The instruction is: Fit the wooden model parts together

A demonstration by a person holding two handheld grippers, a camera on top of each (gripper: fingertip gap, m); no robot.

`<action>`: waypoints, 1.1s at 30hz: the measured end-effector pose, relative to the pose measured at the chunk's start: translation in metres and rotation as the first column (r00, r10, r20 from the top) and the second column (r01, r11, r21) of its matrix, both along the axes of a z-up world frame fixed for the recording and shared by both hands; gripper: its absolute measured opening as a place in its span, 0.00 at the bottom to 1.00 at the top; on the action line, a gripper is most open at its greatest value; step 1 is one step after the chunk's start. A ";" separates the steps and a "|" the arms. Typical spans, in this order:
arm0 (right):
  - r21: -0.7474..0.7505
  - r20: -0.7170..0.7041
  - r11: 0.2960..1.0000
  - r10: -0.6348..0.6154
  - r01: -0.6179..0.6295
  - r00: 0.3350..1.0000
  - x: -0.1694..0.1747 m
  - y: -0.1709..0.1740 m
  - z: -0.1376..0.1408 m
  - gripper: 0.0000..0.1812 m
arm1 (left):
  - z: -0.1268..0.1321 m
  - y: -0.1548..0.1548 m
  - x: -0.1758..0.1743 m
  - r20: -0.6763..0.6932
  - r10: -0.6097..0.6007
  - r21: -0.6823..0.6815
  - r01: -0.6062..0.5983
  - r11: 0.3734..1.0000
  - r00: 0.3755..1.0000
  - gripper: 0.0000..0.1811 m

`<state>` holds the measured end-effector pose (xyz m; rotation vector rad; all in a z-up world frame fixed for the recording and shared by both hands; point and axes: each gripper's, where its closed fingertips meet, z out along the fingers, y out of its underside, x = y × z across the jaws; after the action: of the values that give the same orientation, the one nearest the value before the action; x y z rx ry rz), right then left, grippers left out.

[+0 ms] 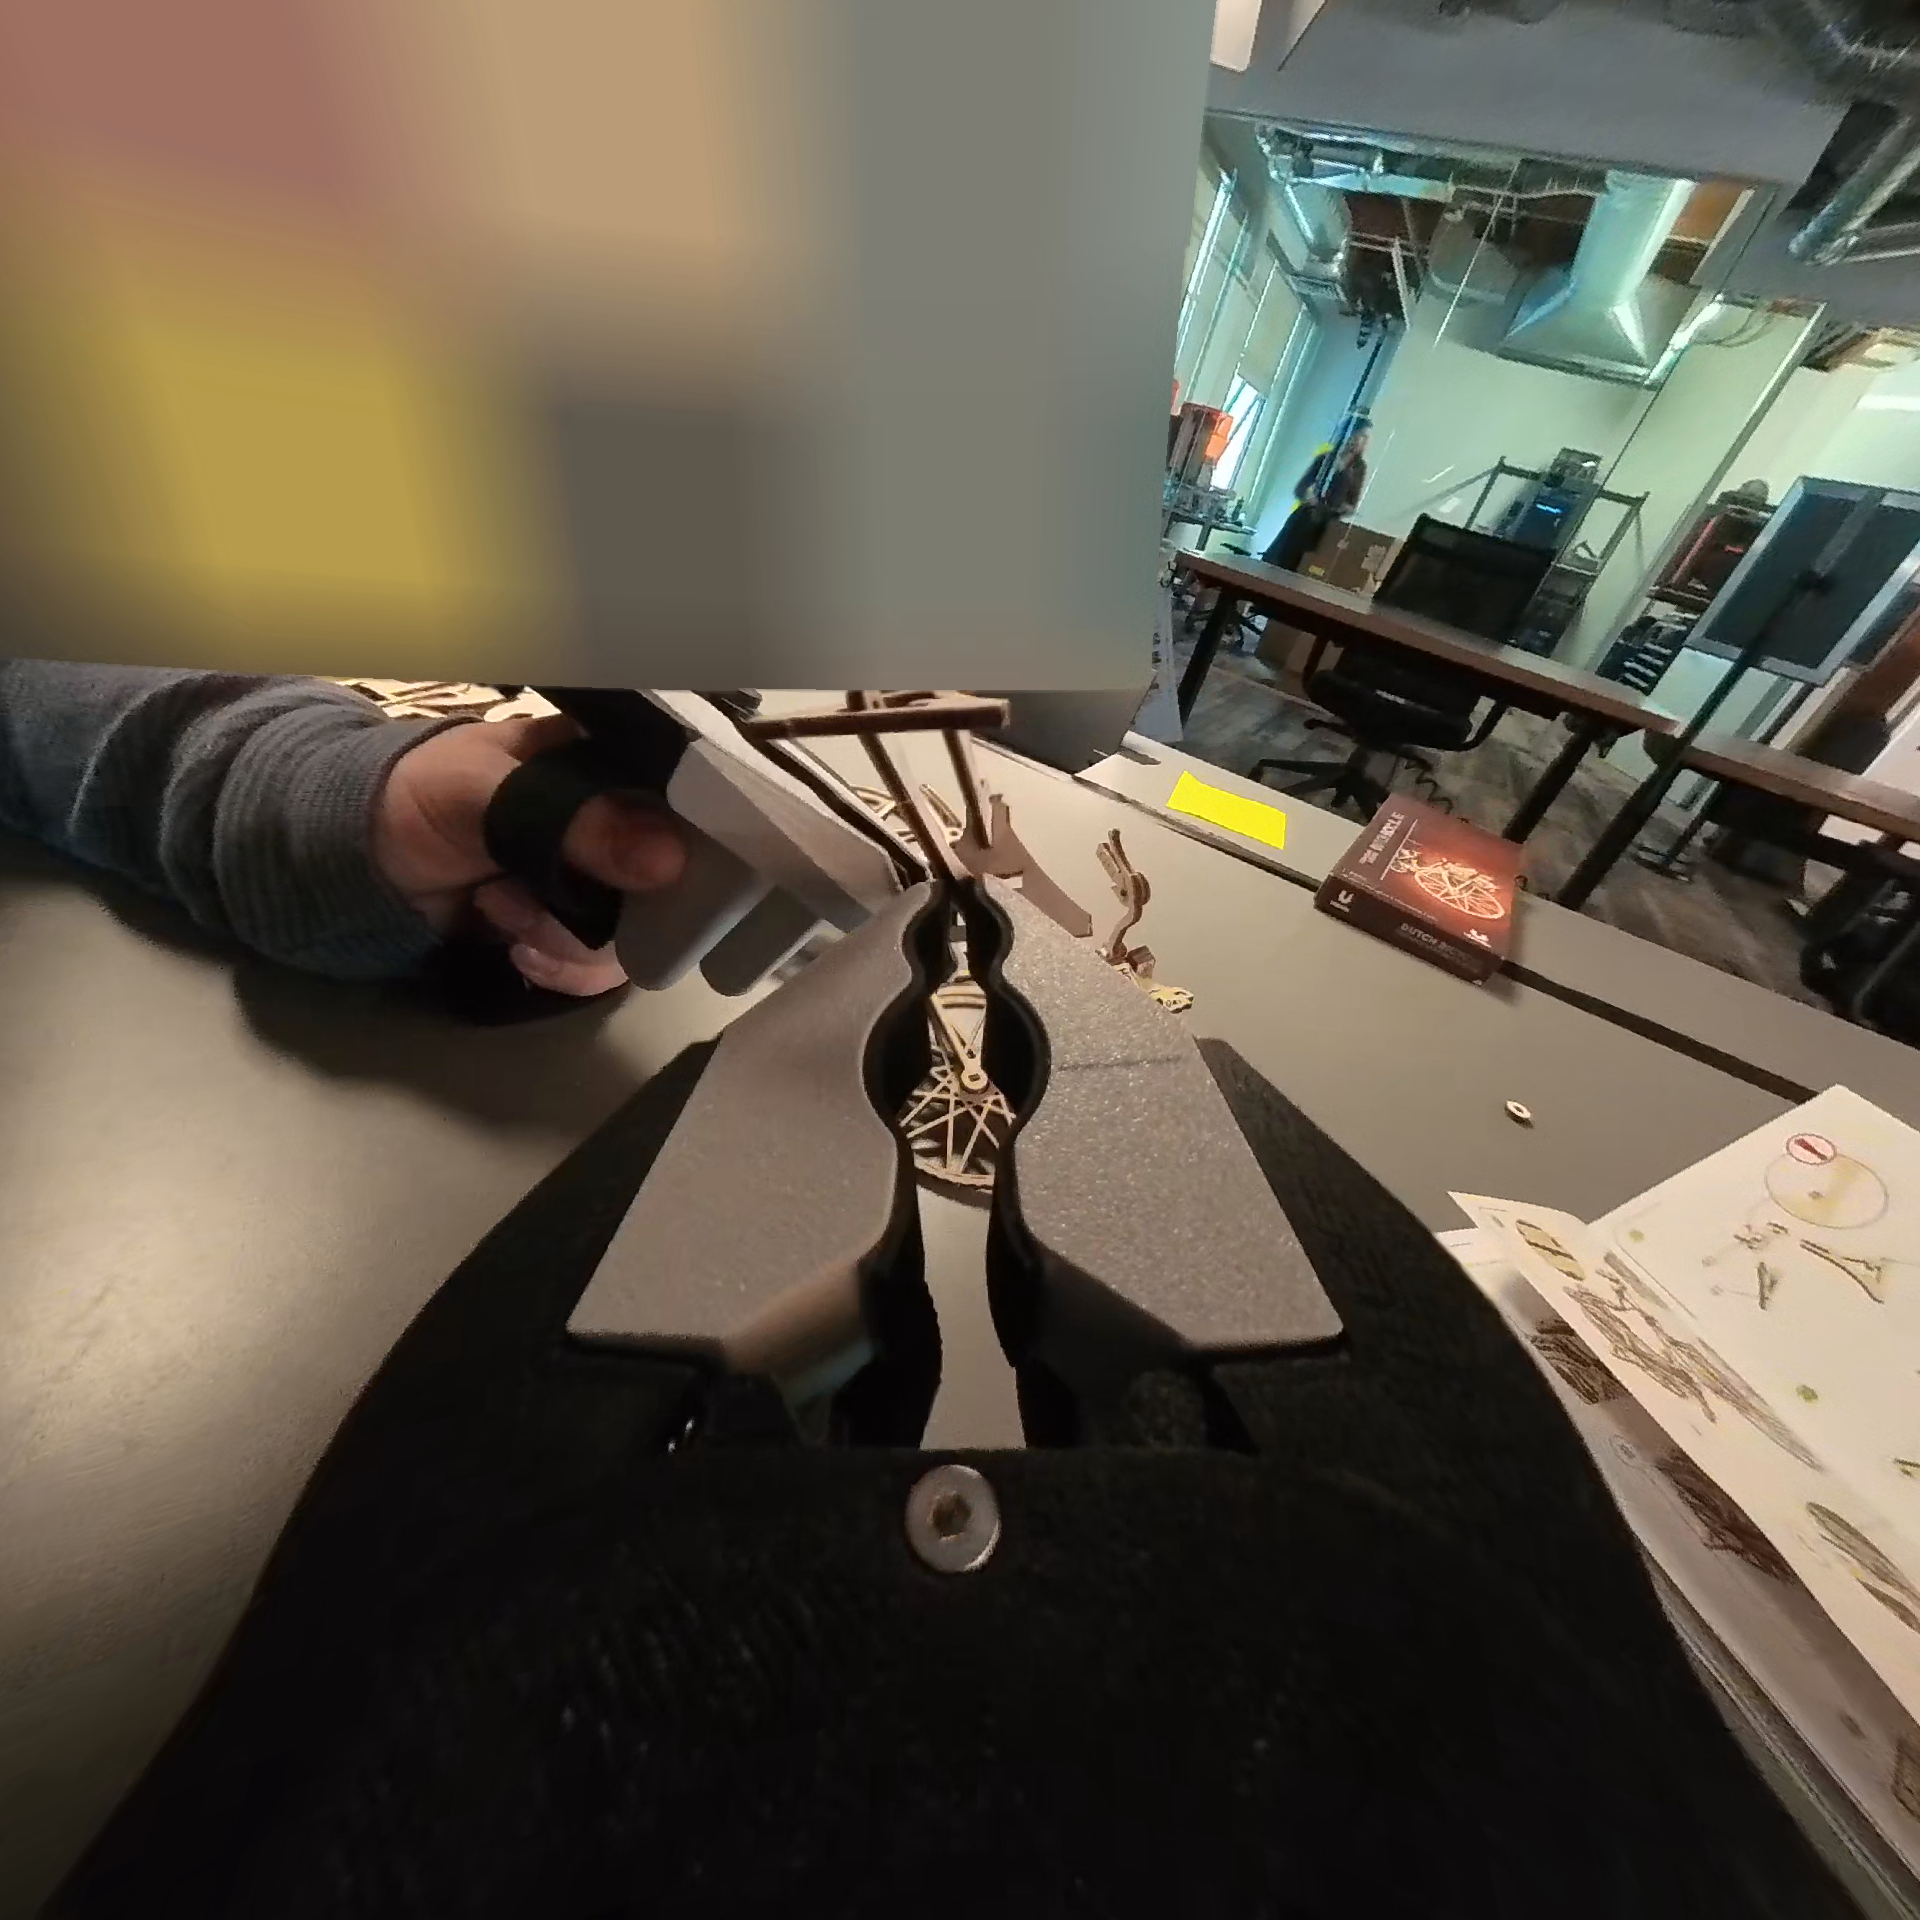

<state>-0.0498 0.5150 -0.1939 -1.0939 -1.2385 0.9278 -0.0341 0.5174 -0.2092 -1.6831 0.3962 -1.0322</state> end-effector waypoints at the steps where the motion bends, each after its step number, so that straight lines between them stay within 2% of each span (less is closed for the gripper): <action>1: 0.007 0.006 1.000 0.001 -0.001 1.000 0.000 0.000 -0.001 0.00 | -0.001 0.000 0.000 -0.009 0.004 0.002 -0.004 1.000 1.000 0.01; 5: 0.052 0.027 0.999 -0.001 -0.001 1.000 0.001 -0.001 -0.003 0.00 | -0.002 -0.001 0.002 -0.033 0.003 0.005 -0.003 1.000 0.999 0.01; 12: 0.186 0.001 0.982 -0.031 0.031 1.000 0.002 -0.005 0.003 0.01 | 0.002 -0.004 0.003 0.015 -0.040 0.008 0.040 0.999 0.999 0.01; 18: 0.180 -0.015 0.984 0.005 -0.002 1.000 0.005 -0.009 0.005 0.04 | 0.008 -0.006 0.003 0.052 -0.060 0.039 0.058 0.998 0.997 0.01; 22: 0.085 -0.088 0.996 0.045 -0.038 0.995 0.016 -0.005 0.015 0.08 | 0.020 -0.007 -0.003 0.119 -0.068 0.110 0.055 0.992 0.990 0.01; 24: -0.021 -0.148 0.995 0.093 -0.097 0.985 0.022 -0.001 0.024 0.00 | 0.025 -0.008 -0.004 0.119 -0.077 0.155 0.058 0.986 0.990 0.01; 28: -0.241 -0.267 0.920 0.244 -0.310 0.932 0.024 -0.005 0.047 0.00 | 0.028 -0.015 0.003 0.000 -0.081 0.284 0.077 0.956 0.997 0.01; 31: -0.261 -0.299 0.868 0.343 -0.422 0.890 0.022 -0.018 0.061 0.00 | 0.029 -0.018 0.005 -0.036 -0.069 0.340 0.077 0.937 0.997 0.01; 33: -0.264 -0.240 0.858 0.384 -0.440 0.892 0.015 -0.029 0.052 0.00 | 0.031 -0.018 0.005 -0.029 -0.070 0.346 0.076 0.935 0.997 0.01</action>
<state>-0.0351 0.4862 -0.1420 -0.9709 -1.2244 1.5651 -0.0290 0.4995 -0.1785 -1.3682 0.6182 -0.9403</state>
